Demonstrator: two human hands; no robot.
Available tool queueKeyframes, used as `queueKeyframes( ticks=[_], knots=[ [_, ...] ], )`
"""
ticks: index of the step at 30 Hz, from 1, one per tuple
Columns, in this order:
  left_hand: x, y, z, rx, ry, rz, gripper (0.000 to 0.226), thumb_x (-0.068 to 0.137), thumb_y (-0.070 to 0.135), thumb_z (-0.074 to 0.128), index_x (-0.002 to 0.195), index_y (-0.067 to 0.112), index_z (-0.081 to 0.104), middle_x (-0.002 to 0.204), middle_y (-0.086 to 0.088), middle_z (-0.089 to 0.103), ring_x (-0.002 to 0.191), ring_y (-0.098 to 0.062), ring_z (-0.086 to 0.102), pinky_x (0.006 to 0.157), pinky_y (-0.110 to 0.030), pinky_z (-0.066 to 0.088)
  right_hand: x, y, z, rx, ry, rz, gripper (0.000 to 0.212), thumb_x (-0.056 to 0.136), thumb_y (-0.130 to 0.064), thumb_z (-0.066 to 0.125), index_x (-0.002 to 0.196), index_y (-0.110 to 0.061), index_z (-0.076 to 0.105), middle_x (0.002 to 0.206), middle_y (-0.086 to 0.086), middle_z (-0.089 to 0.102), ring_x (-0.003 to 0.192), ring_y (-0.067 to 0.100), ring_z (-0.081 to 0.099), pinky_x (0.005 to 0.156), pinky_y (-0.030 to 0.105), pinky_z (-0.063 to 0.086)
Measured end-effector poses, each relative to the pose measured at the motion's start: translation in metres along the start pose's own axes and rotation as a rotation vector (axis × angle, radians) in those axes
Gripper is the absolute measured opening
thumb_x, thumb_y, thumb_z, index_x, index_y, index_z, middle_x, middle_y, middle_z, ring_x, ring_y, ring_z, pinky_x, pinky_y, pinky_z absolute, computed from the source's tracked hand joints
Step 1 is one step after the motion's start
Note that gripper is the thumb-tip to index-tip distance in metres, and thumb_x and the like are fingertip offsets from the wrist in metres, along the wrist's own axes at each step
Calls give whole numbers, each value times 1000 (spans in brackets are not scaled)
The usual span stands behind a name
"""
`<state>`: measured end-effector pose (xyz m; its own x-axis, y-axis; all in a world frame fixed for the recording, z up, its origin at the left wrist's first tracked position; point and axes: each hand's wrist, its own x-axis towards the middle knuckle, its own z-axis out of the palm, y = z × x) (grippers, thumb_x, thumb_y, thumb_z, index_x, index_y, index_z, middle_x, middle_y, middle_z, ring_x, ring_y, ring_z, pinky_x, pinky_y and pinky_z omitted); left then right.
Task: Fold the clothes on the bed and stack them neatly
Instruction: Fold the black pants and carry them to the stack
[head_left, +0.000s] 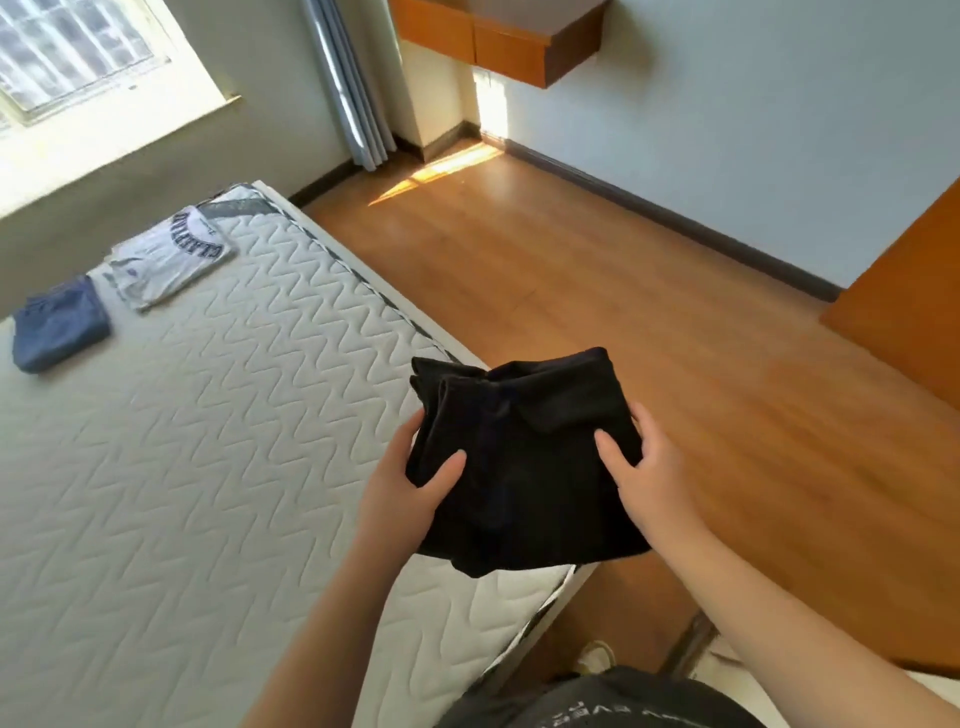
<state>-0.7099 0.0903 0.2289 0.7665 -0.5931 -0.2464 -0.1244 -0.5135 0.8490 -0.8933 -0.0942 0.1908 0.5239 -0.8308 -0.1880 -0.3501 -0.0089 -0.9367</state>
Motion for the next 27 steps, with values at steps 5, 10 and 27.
queueKeyframes(
  ticks=[5, 10, 27],
  knots=[
    [-1, 0, -3, -74, 119, -91, 63, 81, 55, 71, 135, 52, 40, 121, 24, 60, 108, -5, 61, 93, -37, 55, 36, -16, 5, -53, -130, -54, 48, 93, -45, 59, 137, -44, 42, 122, -33, 52, 106, -16, 50, 85, 12, 40],
    [6, 3, -8, -134, 163, -140, 54, 80, 55, 72, 124, 65, 42, 122, 25, 60, 108, -5, 62, 94, -40, 56, 56, -30, 11, -86, -180, -61, 45, 93, -44, 60, 134, -49, 42, 113, -43, 49, 99, -27, 47, 73, -1, 38],
    [140, 67, 55, -208, -36, 15, 43, 81, 53, 72, 111, 70, 47, 111, 28, 65, 103, -6, 67, 90, -40, 58, 154, -30, -54, -137, 32, -6, 56, 91, -49, 59, 142, -42, 37, 134, -19, 52, 122, 10, 52, 95, 29, 49]
  ],
)
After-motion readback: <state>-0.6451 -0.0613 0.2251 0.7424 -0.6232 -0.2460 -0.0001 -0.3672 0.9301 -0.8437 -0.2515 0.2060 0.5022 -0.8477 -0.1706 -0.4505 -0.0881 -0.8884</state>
